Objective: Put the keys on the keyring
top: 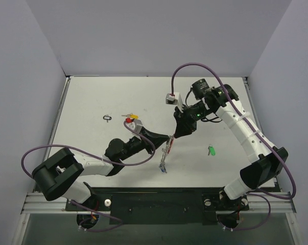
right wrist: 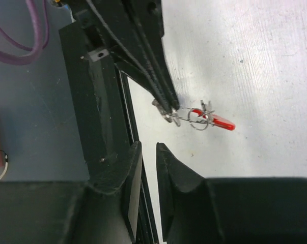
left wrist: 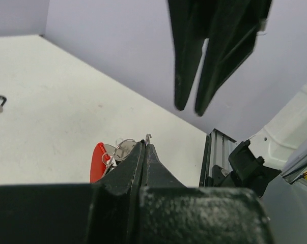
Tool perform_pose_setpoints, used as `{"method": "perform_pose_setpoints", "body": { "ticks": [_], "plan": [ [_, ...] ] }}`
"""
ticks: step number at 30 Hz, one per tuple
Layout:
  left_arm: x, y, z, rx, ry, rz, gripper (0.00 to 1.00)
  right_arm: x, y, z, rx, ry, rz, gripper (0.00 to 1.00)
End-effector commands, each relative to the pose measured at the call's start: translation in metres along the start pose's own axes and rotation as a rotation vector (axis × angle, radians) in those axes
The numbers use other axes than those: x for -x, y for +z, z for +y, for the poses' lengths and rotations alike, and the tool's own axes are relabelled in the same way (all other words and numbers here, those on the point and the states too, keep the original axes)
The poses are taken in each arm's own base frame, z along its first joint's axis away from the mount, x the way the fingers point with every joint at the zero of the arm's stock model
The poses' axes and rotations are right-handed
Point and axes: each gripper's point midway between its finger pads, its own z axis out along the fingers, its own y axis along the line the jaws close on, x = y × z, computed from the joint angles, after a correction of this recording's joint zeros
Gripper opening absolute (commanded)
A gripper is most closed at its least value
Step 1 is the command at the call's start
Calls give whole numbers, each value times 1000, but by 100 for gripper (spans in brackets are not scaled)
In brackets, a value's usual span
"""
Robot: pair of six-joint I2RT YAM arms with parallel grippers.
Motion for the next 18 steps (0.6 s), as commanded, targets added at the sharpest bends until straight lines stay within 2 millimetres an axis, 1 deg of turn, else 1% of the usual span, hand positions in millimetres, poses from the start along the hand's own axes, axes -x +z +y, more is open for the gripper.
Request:
{"method": "perform_pose_setpoints", "body": {
  "ticks": [1,2,3,4,5,6,9,14,18],
  "plan": [
    [64,2,-29,-109,33,-254,0,4,-7,29,106,-66,-61,17],
    [68,1,-31,-114,37,-263,0,3,-6,29,114,-101,-67,20],
    [68,2,-30,-111,40,-259,0,3,-6,30,119,-121,-73,22],
    [70,2,-32,-114,43,-261,0,1,-5,29,120,-163,-73,26],
    [71,2,-32,-113,45,-260,0,0,-5,28,119,-182,-73,27],
    [73,1,-34,-116,50,-263,0,-3,-4,26,114,-220,-71,32],
    [74,0,-35,-113,62,-265,0,-5,-1,19,107,-268,-81,38],
    [79,-2,-41,-136,81,-279,0,-9,3,12,127,-390,-106,43],
    [85,-2,-47,-162,102,-289,0,-6,7,11,155,-381,-126,42]
  ]
}}
